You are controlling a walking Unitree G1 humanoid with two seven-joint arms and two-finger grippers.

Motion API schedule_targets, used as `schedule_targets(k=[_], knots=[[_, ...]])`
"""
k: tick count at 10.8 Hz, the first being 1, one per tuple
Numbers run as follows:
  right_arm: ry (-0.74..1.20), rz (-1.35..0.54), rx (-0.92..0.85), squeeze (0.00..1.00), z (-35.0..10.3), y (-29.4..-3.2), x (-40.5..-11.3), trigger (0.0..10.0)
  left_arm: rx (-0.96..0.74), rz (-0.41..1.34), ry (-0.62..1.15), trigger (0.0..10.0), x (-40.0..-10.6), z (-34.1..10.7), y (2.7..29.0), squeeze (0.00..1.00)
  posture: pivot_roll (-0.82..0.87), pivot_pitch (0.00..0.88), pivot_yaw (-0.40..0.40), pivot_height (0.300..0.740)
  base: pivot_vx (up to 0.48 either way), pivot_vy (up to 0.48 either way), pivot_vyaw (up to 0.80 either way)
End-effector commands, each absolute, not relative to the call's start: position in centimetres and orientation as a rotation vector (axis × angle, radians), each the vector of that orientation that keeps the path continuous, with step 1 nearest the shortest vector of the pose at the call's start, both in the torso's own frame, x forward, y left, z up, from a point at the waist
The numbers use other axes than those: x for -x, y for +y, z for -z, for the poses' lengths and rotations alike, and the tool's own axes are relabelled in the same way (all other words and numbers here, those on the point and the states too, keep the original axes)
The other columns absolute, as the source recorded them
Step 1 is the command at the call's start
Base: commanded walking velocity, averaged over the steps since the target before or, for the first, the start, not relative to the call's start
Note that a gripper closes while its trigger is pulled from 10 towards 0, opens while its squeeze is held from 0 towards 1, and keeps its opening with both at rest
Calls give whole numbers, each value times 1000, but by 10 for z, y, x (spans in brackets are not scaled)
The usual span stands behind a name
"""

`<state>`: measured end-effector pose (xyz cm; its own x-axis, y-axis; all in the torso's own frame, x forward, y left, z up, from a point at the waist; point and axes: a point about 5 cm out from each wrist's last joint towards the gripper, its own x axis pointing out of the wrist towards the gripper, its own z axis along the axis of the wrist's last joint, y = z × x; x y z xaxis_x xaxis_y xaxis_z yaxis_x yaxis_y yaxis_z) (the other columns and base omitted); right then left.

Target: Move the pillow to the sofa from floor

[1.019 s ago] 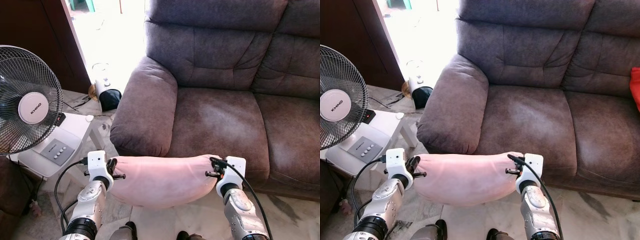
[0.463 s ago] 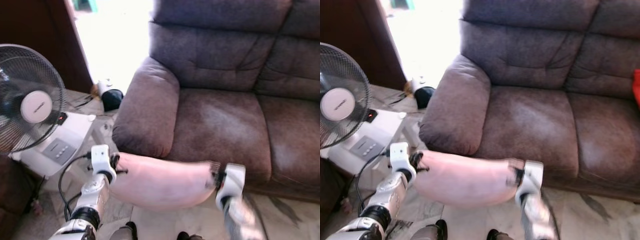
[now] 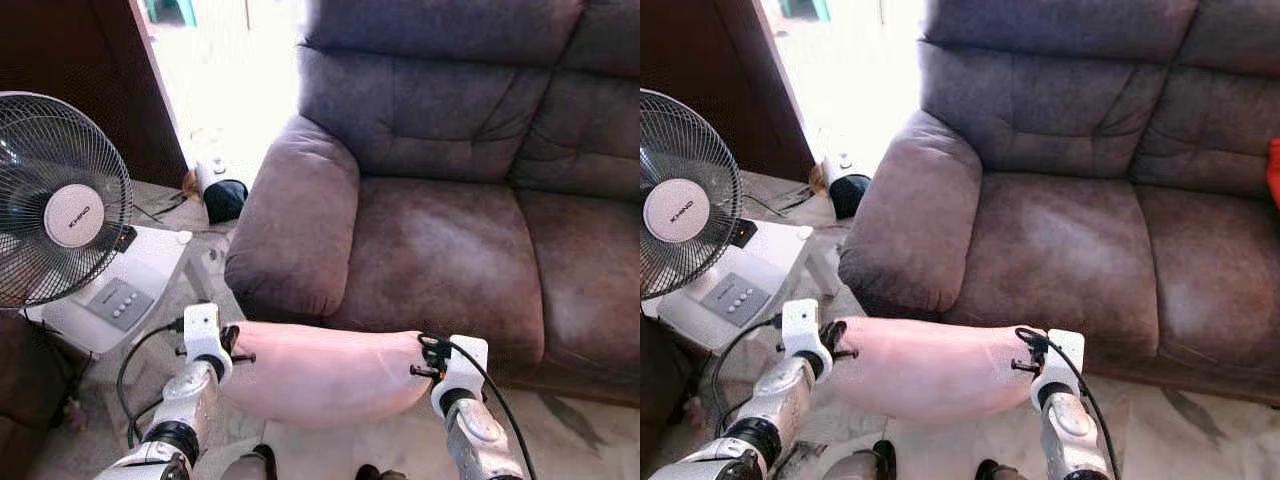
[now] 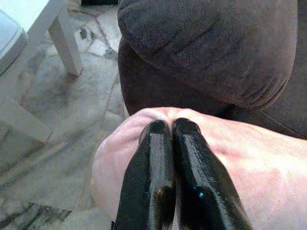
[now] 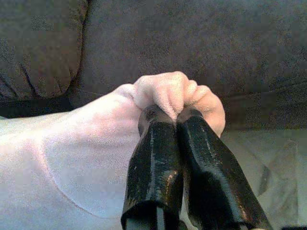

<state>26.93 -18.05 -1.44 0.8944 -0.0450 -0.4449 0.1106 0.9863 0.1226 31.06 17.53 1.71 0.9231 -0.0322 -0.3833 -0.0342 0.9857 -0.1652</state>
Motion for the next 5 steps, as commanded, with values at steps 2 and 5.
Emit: schedule_targets(k=[2, 5], knots=[[451, 145, -142, 0, 16, -196, -267, 10000, 155, -70, 391, 10000, -304, -12, 189, 0, 102, 121, -1, 740, 0, 0, 0], [521, 141, -133, 0, 29, -195, -255, 10000, 113, -53, 426, 10000, -298, -5, 188, 0, 105, 113, -1, 740, 0, 0, 0]])
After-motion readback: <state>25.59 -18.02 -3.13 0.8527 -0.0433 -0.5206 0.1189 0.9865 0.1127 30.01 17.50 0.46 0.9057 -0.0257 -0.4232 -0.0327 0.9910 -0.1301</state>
